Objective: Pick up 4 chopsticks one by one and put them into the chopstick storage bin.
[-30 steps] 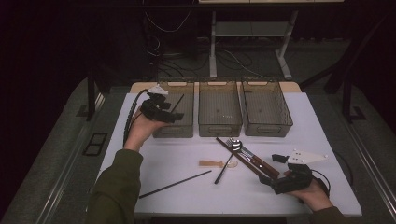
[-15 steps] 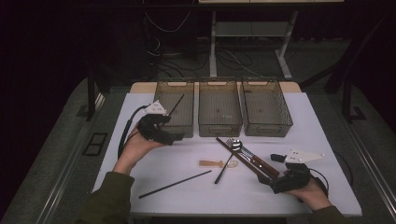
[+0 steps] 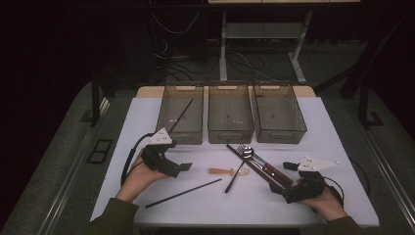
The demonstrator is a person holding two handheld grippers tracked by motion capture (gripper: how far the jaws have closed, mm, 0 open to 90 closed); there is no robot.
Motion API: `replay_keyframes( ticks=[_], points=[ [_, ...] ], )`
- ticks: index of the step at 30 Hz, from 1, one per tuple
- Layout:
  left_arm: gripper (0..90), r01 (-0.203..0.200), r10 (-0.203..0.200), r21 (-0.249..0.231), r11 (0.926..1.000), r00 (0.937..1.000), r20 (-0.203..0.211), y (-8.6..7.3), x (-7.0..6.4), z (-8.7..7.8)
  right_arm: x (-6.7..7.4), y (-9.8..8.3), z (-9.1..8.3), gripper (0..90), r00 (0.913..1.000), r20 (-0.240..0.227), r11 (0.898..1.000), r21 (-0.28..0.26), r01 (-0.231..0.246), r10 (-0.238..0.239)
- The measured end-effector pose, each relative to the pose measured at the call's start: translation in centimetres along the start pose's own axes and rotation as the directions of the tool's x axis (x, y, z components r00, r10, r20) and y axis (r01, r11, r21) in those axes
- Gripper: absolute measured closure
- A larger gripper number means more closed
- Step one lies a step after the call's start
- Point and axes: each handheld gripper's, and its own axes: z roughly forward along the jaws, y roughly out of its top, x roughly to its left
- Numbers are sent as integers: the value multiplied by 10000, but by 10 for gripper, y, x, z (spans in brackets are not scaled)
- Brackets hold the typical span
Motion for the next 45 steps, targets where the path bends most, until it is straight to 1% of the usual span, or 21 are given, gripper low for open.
replay_keyframes(
  ticks=[2, 6, 8, 10, 11, 15, 18, 20, 23, 25, 28, 31, 32, 33, 35, 36, 37, 39, 40, 44, 45],
  points=[
    [0, -94, 94, 69, 9999, 10000, -20, -5, -4, -1, 1, 0, 0, 9, 10000, 5, 10000, 16, 26, -26],
    [0, -151, 152, 205, 9997, 9999, -44, -15, -10, -3, 1, 0, 0, 9, 10000, 7, 10000, 8, 46, -46],
    [0, -116, 115, 172, 9998, 9999, 41, -20, -12, -5, 1, 0, 0, 9, 10000, 14, 10000, -3, 23, -23],
    [0, -114, 113, 185, 9998, 9999, 34, -24, -15, -7, 1, 0, 0, 9, 10000, 17, 10000, 5, 36, -36],
    [6, -100, 99, 143, 9998, 9999, 59, -26, -17, -8, 1, 0, 0, 9, 10000, 17, 10000, 14, 58, -58],
    [63, -301, 299, 201, 9993, 9995, 64, -33, -23, -12, 1, 0, 0, 9, 10000, 27, 10000, -12, 71, -71],
    [133, -368, 367, 186, 9991, 9993, 62, -37, -27, -15, 1, 0, 0, 9, 10000, 58, 10000, 11, 34, -34],
    [152, -284, 282, 116, 9995, 9996, 97, -39, -29, -17, 1, 0, 0, 9, 10000, 59, 10000, -2, 47, -47],
    [195, -292, 289, 155, 9995, 9994, 210, -43, -32, -18, 1, 0, 0, 9, 10000, 69, 10000, 40, 45, -45],
    [244, -317, 310, 221, 9993, 9990, 310, -46, -34, -19, 1, 0, 0, 9, 10000, 76, 10000, 52, 54, -54],
    [312, -284, 277, 198, 9994, 9989, 373, -49, -36, -18, 2, 0, 0, 9, 9999, 81, 10000, 41, 70, -71],
    [408, -362, 347, 264, 9990, 9978, 566, -51, -38, -15, 2, 0, 0, 9, 9999, 84, 10000, 36, 84, -84],
    [445, -517, 497, 347, 9981, 9972, 565, -51, -38, -15, 3, 0, 0, 9, 9999, 61, 10000, 32, 81, -81],
    [476, -551, 532, 346, 9979, 9971, 540, -51, -39, -14, 3, 0, 0, 9, 10000, 49, 10000, 19, 85, -85],
    [536, -670, 641, 440, 9968, 9959, 637, -52, -38, -12, 3, 0, 0, 9, 9999, 39, 9999, 16, 111, -111],
    [560, -587, 557, 446, 9973, 9963, 657, -53, -39, -10, 3, 0, 0, 9, 9999, 42, 9999, 14, 106, -106],
    [579, -721, 677, 580, 9957, 9950, 738, -53, -38, -9, 2, 0, 0, 9, 9999, 49, 9999, 5, 127, -127],
    [637, -767, 700, 720, 9945, 9934, 912, -54, -37, -7, 2, 0, 0, 9, 9999, 51, 9999, -14, 138, -138],
    [659, -793, 723, 751, 9940, 9931, 925, -55, -37, -6, 2, 0, 0, 9, 9999, 47, 9999, -7, 138, -138],
    [722, -861, 748, 1012, 9911, 9910, 1109, -56, -37, -4, 3, 0, 0, 9, 9998, 45, 9998, 1, 197, -197],
    [738, -854, 735, 1005, 9913, 9904, 1172, -57, -37, -3, 3, 0, 0, 9, 9998, 46, 9998, -1, 193, -193]
  ],
)
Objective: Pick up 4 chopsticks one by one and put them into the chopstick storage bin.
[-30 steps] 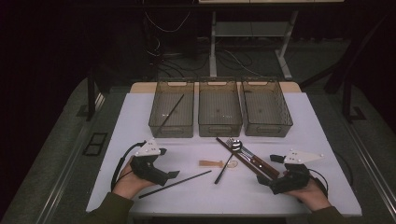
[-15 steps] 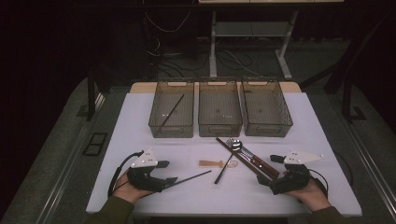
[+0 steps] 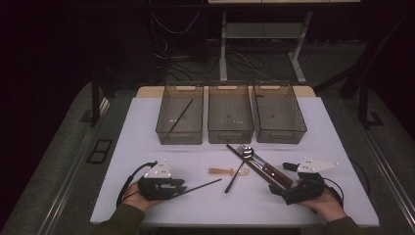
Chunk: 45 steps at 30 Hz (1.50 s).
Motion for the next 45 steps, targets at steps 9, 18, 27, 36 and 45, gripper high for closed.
replay_keyframes(
  ticks=[9, 18, 27, 36, 45],
  points=[
    [799, 31, -46, 396, 9992, 9993, 370, -1, -1, 5, 0, 0, 0, 9, 10000, 3, 10000, -31, -1, 1],
    [814, 105, -126, 569, 9983, 9993, 359, -4, -1, 9, -1, 0, -1, 9, 10000, 14, 10000, -41, -8, 8],
    [855, -249, 243, 722, 9971, 9997, 93, -2, -5, 10, 0, 1, -1, 9, 10000, 22, 10000, -35, -2, 2],
    [857, -323, 304, 820, 9961, 9992, 242, 0, -3, 10, 0, 1, -2, 9, 10000, 32, 10000, -50, -20, 20],
    [857, 81, -119, 659, 9978, 9983, 568, 4, -1, 6, 0, 1, -2, 9, 10000, 22, 10000, -81, 5, -5]
  ],
)
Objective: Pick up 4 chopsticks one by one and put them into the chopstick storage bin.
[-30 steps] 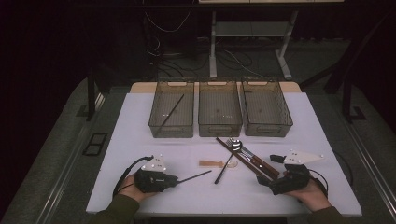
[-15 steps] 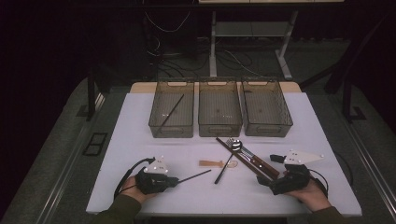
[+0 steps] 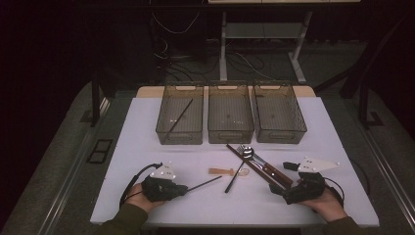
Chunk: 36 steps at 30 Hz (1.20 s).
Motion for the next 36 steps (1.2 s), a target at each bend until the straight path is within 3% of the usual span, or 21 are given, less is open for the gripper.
replay_keyframes(
  ticks=[5, 15, 23, 36],
  points=[
    [858, 131, -131, -75, 9999, 9999, -28, 4, -2, -2, 0, 0, 0, 9, 10000, 7, 10000, -9, 13, -13],
    [859, 331, -334, -820, 9961, 9994, -22, 14, -2, -12, 0, 0, 0, 9, 10000, 12, 10000, -17, -4, 4],
    [859, 496, -522, -1063, 9931, 9984, -215, 22, 0, -18, 0, 0, 0, 9, 10000, -1, 10000, -4, -41, 41],
    [858, 614, -675, -1064, 9924, 9962, -547, 41, 8, -25, -1, 0, -1, 9, 10000, 23, 10000, -52, -19, 19]
  ],
)
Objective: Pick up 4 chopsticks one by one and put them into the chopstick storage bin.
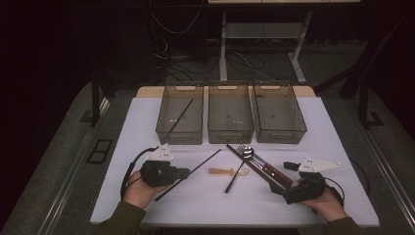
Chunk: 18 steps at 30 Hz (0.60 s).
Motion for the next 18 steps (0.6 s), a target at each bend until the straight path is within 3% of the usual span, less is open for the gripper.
replay_keyframes(
  ticks=[18],
  points=[
    [858, 264, -305, -761, 9967, 9981, -535, 35, 26, -15, 0, 0, 0, 9, 10000, 1, 9999, -90, -74, 74]
  ],
)
